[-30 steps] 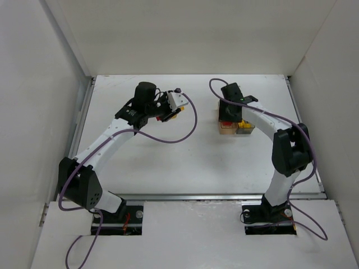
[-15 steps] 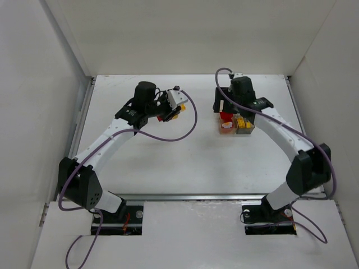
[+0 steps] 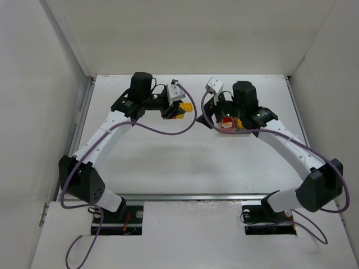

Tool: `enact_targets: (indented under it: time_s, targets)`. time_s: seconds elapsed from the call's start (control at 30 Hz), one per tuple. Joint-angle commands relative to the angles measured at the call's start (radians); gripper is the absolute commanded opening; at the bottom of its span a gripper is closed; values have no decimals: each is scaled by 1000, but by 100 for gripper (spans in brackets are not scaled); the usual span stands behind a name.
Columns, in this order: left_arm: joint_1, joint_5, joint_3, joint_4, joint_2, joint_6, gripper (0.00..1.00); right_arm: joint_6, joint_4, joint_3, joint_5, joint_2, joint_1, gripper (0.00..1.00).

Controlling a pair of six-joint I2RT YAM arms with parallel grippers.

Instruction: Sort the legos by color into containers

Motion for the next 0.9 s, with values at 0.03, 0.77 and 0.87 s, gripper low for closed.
enact_targets:
  time_s: [0.03,0.77,0.87]
  targets:
    - [16,240,74,-120,15,130,0,-283,73,-65,-215,-78,2,81]
    - [7,284,85,-137,24,144,0,-355,92,68,-335,59,38,66]
    - [7,294,85,-127,24,135,0,-355,92,68,-335,68,48,63]
